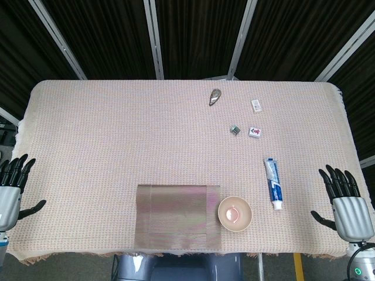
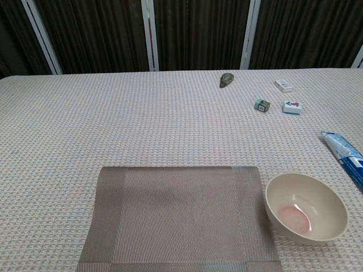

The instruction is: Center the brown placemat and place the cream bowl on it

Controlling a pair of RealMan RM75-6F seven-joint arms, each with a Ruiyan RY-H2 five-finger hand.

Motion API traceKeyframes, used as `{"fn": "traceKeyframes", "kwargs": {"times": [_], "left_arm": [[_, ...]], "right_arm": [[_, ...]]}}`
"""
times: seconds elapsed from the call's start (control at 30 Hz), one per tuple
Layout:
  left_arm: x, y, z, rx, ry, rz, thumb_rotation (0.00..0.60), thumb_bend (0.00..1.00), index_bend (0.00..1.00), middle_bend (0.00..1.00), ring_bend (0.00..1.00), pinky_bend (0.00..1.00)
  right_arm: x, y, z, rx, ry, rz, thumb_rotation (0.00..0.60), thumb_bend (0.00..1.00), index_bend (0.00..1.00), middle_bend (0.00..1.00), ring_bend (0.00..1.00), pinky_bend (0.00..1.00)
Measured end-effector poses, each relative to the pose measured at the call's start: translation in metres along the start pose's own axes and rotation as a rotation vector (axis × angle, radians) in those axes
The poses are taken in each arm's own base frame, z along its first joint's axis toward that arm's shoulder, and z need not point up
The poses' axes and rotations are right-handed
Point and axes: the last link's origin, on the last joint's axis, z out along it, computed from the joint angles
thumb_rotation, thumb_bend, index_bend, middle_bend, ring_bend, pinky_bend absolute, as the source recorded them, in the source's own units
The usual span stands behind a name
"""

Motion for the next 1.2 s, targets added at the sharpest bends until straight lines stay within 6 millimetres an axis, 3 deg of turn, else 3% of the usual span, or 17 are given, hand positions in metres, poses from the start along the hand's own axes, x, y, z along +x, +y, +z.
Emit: {"fn": "traceKeyframes", "kwargs": {"times": [0.33, 0.5, 0.93, 1.2], "left_arm": [[0.000, -0.002, 0.001, 0.011, -0.005, -0.007, 0.600, 0.00, 0.00, 0.00, 0.00, 0.00], [0.002, -0.003, 0.003, 0.012, 0.005, -0.004, 0.600, 0.00, 0.00, 0.00, 0.00, 0.00], [-0.004, -0.013, 0.005, 0.068, -0.012, 0.034, 0.600, 0.00, 0.00, 0.00, 0.00, 0.00], [-0.003, -0.018, 0.004, 0.088, -0.008, 0.035, 0.600, 0.00, 0.00, 0.00, 0.00, 0.00]], "right_arm": [[-0.006, -0.002, -0.001, 0.009, -0.034, -0.003, 0.600, 0.00, 0.00, 0.00, 0.00, 0.00], [-0.016, -0.012, -0.003, 0.082, -0.111, 0.003, 0.600, 0.00, 0.00, 0.00, 0.00, 0.00], [-0.059, -0.088, -0.004, 0.650, -0.437, -0.050, 0.600, 0.00, 0.04, 0.00, 0.00, 0.00], [-0.082, -0.117, 0.003, 0.740, -0.460, -0.120, 0.600, 0.00, 0.09, 0.00, 0.00, 0.00]]}}
